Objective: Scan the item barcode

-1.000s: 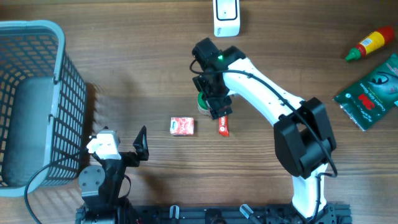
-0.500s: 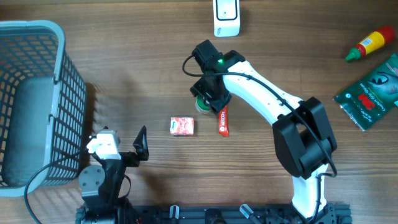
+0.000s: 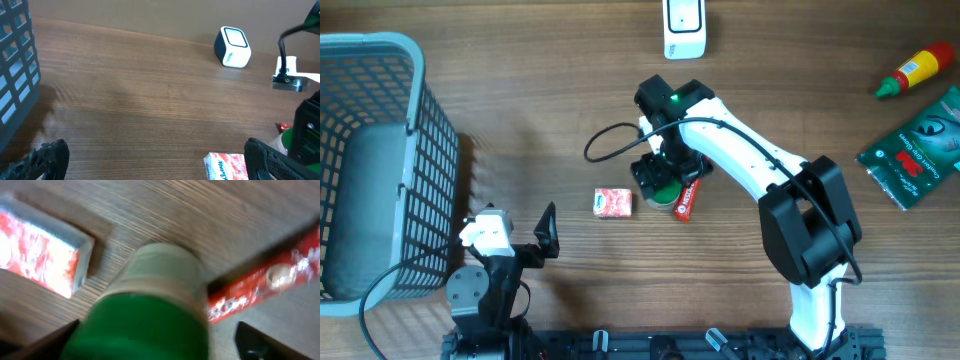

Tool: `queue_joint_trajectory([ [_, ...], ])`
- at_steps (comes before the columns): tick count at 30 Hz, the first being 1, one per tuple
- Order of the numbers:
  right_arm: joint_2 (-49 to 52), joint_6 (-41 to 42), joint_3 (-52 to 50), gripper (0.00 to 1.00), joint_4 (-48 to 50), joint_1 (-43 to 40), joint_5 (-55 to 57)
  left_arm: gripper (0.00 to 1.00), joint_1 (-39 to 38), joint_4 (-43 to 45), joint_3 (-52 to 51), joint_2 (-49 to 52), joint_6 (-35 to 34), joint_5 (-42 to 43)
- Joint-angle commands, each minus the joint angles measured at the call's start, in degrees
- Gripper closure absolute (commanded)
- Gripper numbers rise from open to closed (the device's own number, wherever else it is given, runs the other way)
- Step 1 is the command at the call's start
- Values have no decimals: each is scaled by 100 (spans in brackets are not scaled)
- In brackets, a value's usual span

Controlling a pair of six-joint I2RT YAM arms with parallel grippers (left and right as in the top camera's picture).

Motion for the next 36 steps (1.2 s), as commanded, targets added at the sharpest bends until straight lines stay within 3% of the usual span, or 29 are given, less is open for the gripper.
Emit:
queue_joint_trajectory([
  [1, -33, -802, 387, 0, -227, 2, 50, 0, -26, 20, -50, -15, 111, -37],
  [5, -35, -236, 1259, 0, -1106, 2, 52, 0, -26, 20, -50, -15, 111, -37],
  [10, -59, 1574, 2138, 0, -1580, 2, 2, 0, -26, 20, -50, -15, 111, -37],
  [14, -63, 3469, 2031, 0, -1526, -2, 111, 0, -26, 20, -50, -15, 111, -37],
  [18, -63, 4747, 1554, 0, -1338, 24, 726, 0, -26, 20, -50, -15, 111, -37],
  [25, -63, 5228, 610, 0, -476, 31, 474, 0, -26, 20, -50, -15, 111, -37],
  [36, -61, 5222, -494, 0, 691, 35, 20, 0, -26, 20, -50, -15, 111, -37],
])
